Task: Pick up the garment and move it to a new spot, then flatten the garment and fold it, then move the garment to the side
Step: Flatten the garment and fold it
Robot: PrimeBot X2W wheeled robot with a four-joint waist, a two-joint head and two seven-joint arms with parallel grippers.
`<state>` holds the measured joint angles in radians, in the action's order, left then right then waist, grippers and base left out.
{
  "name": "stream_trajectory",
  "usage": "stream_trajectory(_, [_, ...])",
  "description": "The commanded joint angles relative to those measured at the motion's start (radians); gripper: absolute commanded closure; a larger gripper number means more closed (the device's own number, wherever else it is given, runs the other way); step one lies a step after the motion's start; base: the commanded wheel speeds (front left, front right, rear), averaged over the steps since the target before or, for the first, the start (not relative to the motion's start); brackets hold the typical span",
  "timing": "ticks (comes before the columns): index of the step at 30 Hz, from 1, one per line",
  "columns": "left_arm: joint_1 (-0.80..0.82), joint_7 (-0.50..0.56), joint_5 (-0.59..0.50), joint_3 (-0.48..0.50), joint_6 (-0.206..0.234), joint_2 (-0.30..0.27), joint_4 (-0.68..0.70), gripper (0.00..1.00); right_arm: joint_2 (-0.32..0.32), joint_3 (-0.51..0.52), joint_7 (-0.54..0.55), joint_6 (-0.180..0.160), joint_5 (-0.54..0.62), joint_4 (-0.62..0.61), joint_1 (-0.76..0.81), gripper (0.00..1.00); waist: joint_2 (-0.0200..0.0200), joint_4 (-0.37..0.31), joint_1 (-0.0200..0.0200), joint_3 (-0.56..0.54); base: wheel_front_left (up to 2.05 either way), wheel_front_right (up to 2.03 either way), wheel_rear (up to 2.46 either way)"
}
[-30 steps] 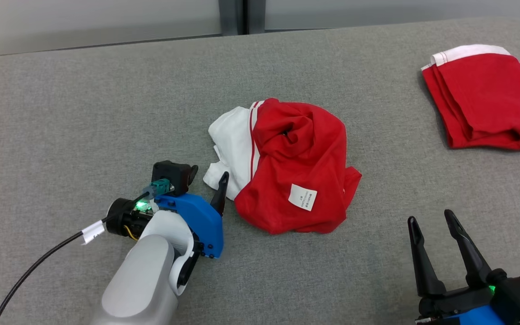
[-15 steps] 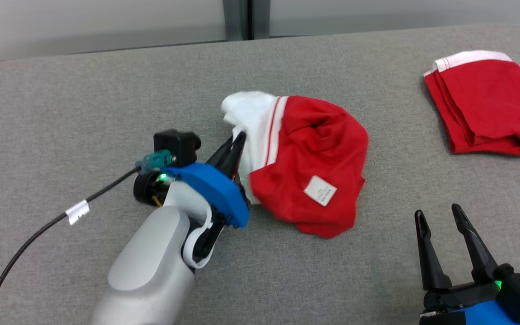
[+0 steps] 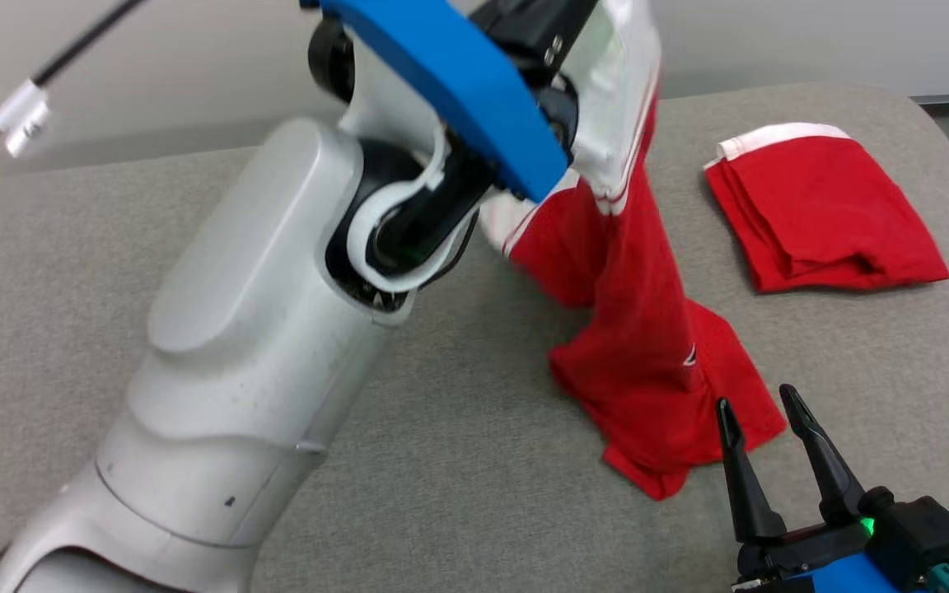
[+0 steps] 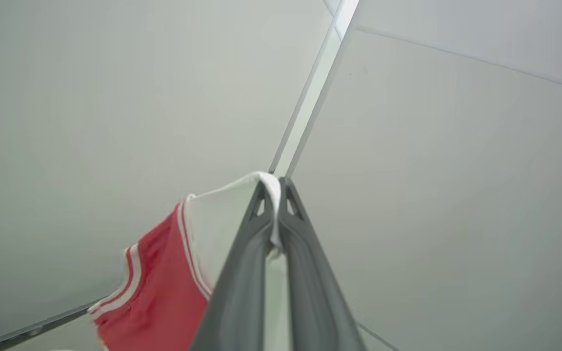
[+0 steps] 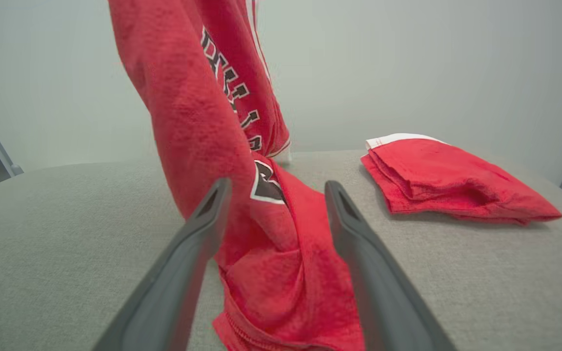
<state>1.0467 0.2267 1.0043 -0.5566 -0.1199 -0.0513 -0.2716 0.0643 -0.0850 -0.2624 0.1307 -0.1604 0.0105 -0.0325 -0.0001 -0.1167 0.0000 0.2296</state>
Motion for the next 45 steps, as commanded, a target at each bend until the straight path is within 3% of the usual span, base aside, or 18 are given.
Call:
stream_trajectory(1, [0.044,-0.009,0.029,-0.007,0.009,0.002,0.005,1.0,-0.003,0.001,-0.003,0.0,-0.001,0.003,-0.008,0.0,0.0001,-0.028,0.0,-0.018,0.0,0.0,0.0])
stream_trajectory(8, [0.305,-0.173,0.193,-0.075,0.079,0.0,-0.083,1.0,-0.01,0.005,-0.003,0.0,-0.017,0.021,0.026,0.0,0.0001,-0.102,0.0,-0.047,0.0,0.0,0.0])
stream_trajectory(14, [0.384,-0.361,0.325,-0.118,0.13,-0.003,-0.211,1.0,-0.013,0.025,-0.003,0.0,-0.016,0.018,0.061,0.0,0.0001,-0.087,0.0,-0.078,0.0,0.0,0.0])
stream_trajectory(18, [0.273,-0.404,0.348,-0.151,0.164,-0.004,-0.301,1.0,-0.013,0.033,-0.003,0.0,-0.01,0.012,0.074,0.0,0.0001,-0.048,0.0,-0.098,0.0,0.0,0.0])
stream_trajectory(23, [0.038,-0.437,0.369,-0.161,0.175,-0.066,-0.339,1.0,-0.014,0.036,-0.003,0.0,-0.002,0.006,0.082,0.0,0.0001,0.004,0.0,-0.112,0.0,0.0,0.0])
stream_trajectory(29, [-0.267,-0.484,0.365,-0.121,0.179,-0.176,-0.279,1.0,-0.013,0.052,-0.003,0.0,0.003,-0.005,0.101,0.0,0.0001,0.054,0.0,-0.117,0.0,0.0,0.0])
stream_trajectory(33, [-0.446,-0.492,0.327,-0.044,0.189,-0.224,-0.2,1.0,-0.013,0.057,-0.003,0.0,0.002,-0.004,0.115,0.0,0.0001,0.078,0.0,-0.109,0.0,0.0,0.0])
stream_trajectory(40, [-0.686,-0.493,0.192,0.182,0.171,-0.152,-0.029,1.0,-0.003,-0.015,-0.003,0.0,-0.025,0.049,0.132,0.0,0.0001,0.108,0.0,-0.084,0.0,0.0,0.0])
stream_trajectory(45, [-0.742,-0.493,0.109,0.251,0.152,-0.094,0.039,1.0,0.006,-0.099,-0.003,0.0,-0.109,0.156,0.139,0.0,0.0001,0.129,0.0,-0.063,0.0,0.0,0.0])
